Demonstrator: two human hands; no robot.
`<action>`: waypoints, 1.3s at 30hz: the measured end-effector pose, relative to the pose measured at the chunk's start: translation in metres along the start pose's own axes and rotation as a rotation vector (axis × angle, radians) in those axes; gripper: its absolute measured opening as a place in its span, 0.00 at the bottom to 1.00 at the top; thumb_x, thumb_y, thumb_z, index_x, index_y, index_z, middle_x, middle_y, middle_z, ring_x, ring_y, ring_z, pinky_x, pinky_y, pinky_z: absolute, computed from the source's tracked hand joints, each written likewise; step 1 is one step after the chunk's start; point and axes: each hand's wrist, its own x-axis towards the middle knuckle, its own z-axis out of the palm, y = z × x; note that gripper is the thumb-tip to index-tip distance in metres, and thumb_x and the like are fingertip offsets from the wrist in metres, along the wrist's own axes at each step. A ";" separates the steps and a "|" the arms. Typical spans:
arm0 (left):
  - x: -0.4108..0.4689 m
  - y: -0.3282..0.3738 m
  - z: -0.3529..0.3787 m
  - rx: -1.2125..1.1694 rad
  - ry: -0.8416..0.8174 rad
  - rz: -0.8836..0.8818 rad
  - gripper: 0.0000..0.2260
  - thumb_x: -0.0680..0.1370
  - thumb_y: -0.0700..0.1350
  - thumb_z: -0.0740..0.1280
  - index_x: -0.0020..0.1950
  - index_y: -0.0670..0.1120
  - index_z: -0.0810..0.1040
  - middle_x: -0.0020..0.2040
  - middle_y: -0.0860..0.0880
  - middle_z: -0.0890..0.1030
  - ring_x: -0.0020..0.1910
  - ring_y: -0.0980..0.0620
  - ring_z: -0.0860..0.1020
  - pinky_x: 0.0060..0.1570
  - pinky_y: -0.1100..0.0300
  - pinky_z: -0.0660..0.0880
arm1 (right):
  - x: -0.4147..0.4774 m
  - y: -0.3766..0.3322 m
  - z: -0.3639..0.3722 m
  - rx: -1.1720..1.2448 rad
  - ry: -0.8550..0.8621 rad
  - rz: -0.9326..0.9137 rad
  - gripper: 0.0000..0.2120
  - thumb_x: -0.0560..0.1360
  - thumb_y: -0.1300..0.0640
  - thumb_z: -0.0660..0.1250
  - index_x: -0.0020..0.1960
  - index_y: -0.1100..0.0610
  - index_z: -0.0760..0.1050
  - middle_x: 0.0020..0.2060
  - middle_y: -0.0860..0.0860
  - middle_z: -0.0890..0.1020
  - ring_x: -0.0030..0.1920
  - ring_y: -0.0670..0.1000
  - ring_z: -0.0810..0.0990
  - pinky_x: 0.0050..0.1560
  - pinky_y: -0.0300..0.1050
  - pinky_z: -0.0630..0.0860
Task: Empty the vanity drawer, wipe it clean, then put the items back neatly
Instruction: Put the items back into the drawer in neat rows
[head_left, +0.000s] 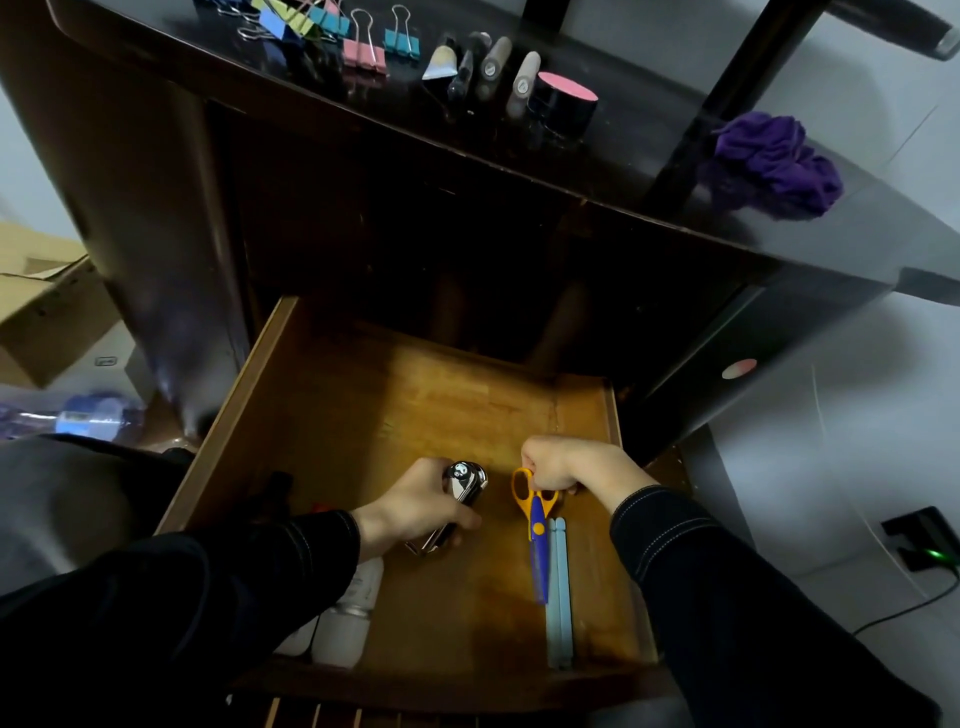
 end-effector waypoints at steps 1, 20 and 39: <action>0.000 0.000 0.000 -0.001 -0.002 0.001 0.14 0.69 0.32 0.75 0.47 0.40 0.72 0.30 0.44 0.80 0.25 0.49 0.79 0.26 0.58 0.76 | 0.000 -0.001 0.000 -0.015 0.003 0.001 0.04 0.80 0.60 0.65 0.50 0.60 0.77 0.39 0.55 0.79 0.35 0.54 0.76 0.34 0.45 0.75; 0.000 0.000 0.001 -0.004 -0.004 -0.006 0.15 0.69 0.33 0.76 0.45 0.41 0.72 0.28 0.46 0.80 0.25 0.49 0.79 0.27 0.56 0.77 | -0.013 -0.002 0.003 -0.215 0.127 -0.071 0.07 0.78 0.62 0.67 0.55 0.58 0.80 0.51 0.56 0.83 0.46 0.54 0.79 0.42 0.47 0.75; 0.000 0.001 0.001 -0.088 0.014 -0.078 0.17 0.71 0.37 0.77 0.52 0.40 0.71 0.35 0.44 0.80 0.25 0.51 0.80 0.19 0.66 0.68 | -0.015 0.004 0.015 -0.278 0.212 -0.139 0.16 0.76 0.50 0.74 0.59 0.54 0.74 0.53 0.52 0.77 0.52 0.54 0.78 0.43 0.47 0.76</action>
